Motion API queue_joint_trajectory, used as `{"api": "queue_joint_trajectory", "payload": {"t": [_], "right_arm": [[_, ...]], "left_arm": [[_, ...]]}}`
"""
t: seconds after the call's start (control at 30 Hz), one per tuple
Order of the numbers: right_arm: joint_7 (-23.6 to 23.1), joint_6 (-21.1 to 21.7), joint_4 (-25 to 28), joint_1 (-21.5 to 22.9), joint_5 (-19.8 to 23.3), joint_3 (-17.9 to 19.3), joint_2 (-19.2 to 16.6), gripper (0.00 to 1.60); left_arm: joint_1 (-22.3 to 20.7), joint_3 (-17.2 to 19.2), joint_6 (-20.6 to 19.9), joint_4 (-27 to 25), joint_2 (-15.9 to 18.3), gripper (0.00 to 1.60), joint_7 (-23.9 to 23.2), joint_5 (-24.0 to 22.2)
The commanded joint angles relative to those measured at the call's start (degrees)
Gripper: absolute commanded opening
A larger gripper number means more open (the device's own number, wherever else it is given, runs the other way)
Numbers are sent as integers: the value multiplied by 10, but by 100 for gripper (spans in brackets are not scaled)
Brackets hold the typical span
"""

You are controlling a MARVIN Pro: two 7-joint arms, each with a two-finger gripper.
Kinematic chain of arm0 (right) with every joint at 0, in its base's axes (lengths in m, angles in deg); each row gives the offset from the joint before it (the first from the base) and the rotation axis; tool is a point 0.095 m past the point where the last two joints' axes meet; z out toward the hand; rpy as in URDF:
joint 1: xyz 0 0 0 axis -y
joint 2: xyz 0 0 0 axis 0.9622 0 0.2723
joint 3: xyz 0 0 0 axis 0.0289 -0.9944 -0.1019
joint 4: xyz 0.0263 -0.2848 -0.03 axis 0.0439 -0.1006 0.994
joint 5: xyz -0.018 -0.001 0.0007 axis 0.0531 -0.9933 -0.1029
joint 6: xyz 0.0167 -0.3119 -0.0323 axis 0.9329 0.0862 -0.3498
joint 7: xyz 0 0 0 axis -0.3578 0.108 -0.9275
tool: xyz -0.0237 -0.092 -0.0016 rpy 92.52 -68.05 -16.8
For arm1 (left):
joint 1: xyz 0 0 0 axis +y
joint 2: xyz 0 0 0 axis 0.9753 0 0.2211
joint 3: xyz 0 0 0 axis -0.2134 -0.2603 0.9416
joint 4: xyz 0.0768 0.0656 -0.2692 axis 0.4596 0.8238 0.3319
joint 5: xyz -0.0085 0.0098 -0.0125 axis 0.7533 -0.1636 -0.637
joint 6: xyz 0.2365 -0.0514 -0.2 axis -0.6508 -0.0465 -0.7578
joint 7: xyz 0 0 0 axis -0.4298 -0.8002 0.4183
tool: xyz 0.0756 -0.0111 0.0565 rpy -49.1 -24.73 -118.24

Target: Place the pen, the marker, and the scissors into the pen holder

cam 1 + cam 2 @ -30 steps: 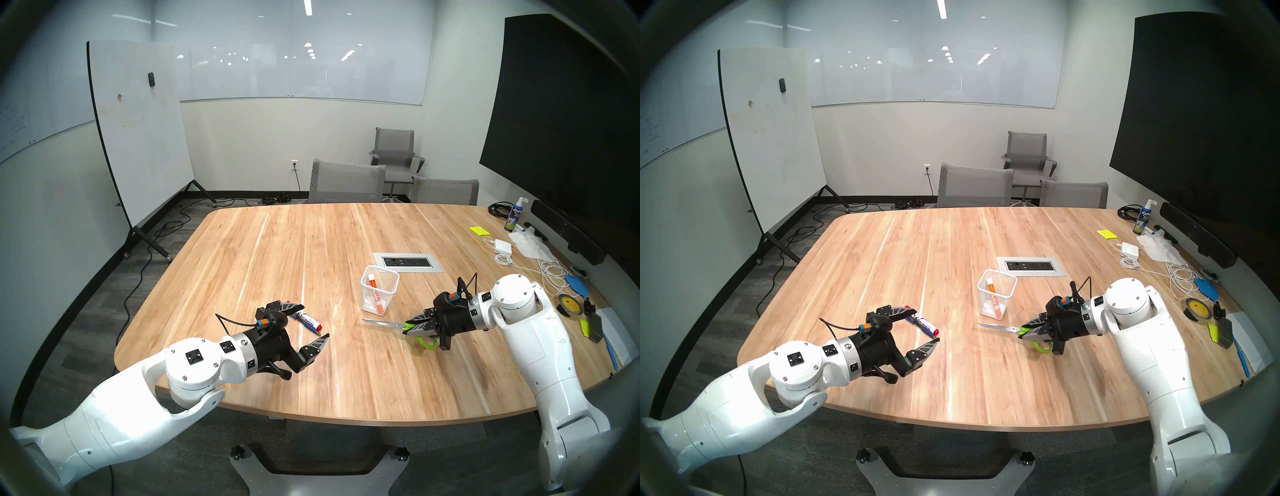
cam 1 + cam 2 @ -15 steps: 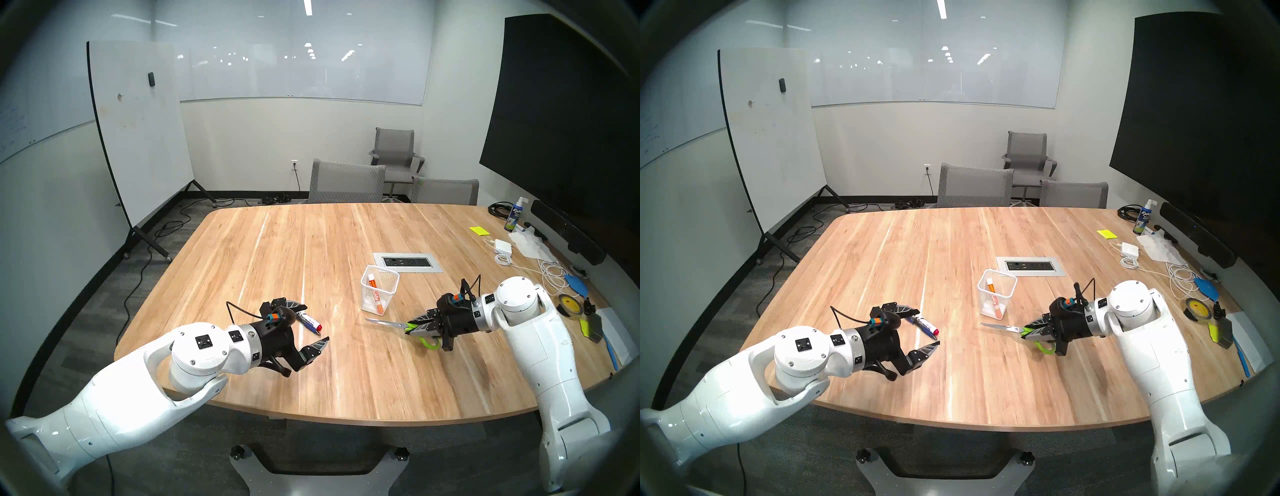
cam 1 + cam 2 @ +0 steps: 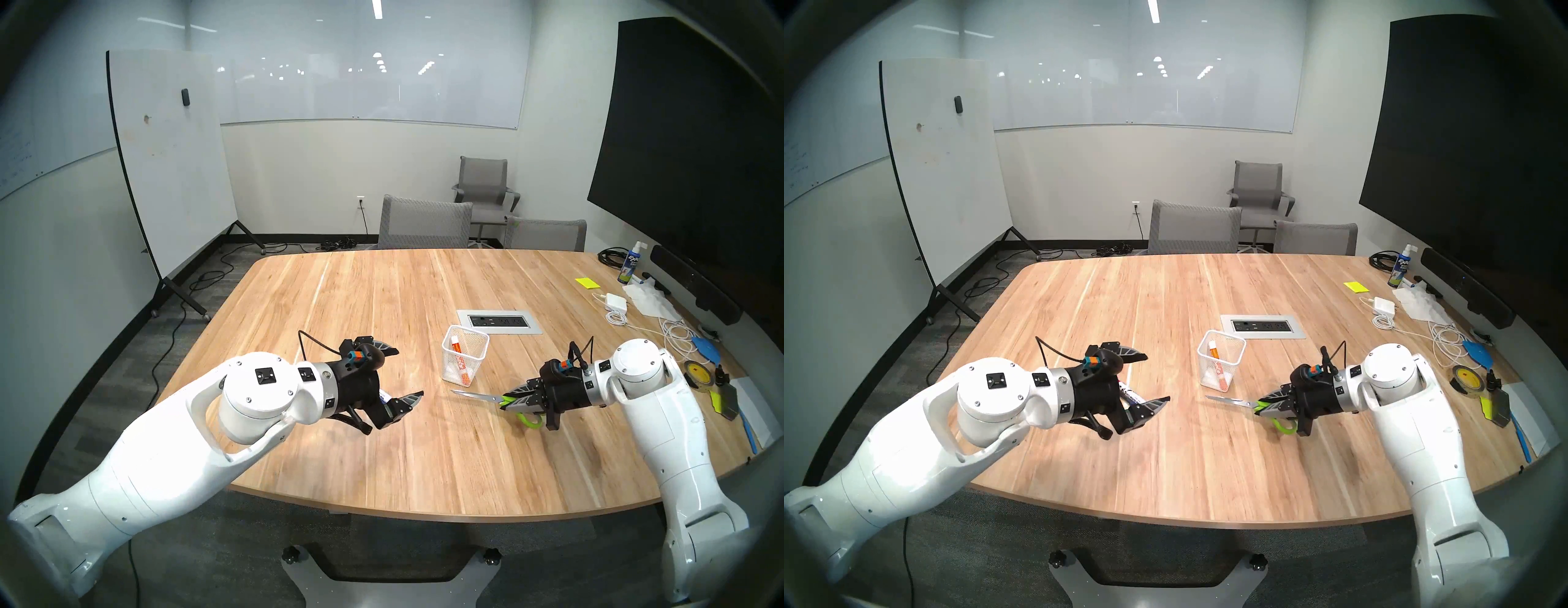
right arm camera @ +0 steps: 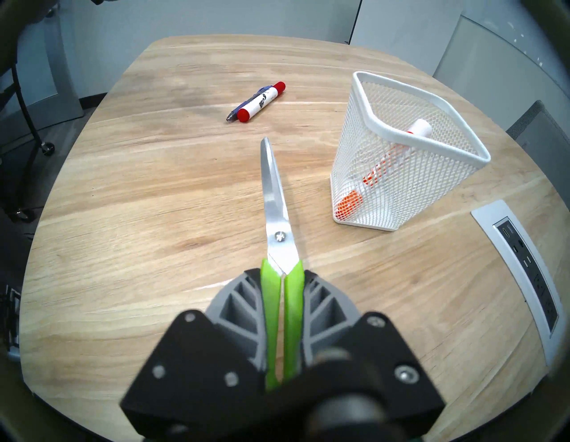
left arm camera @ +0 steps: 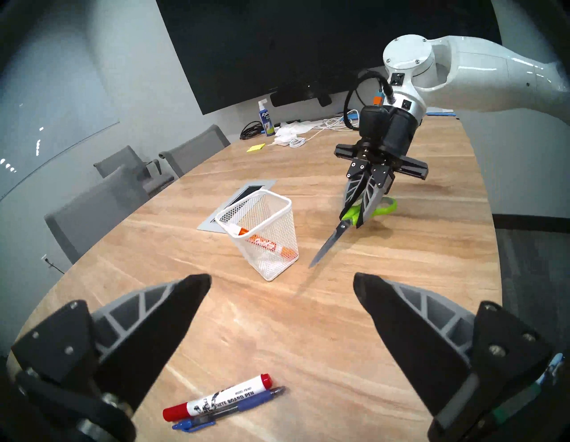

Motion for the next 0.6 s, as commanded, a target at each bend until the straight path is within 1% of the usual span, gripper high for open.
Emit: {"api": "queue_joint_trajectory", "payload": {"t": [0.0, 0.1, 0.37, 0.57], "right_arm": [[-3, -6, 1, 6, 4, 2, 0, 0], [-5, -8, 0, 5, 4, 2, 2, 0], [-8, -14, 0, 6, 3, 2, 3, 0], [-20, -12, 13, 3, 8, 7, 1, 0]], "left_arm": [[-62, -13, -4, 19, -56, 160, -24, -4], [-75, -22, -8, 29, -67, 160, -33, -1], [-100, -39, -19, 47, -81, 160, -57, -2], [-126, -57, -49, 65, -97, 160, -79, -4]]}}
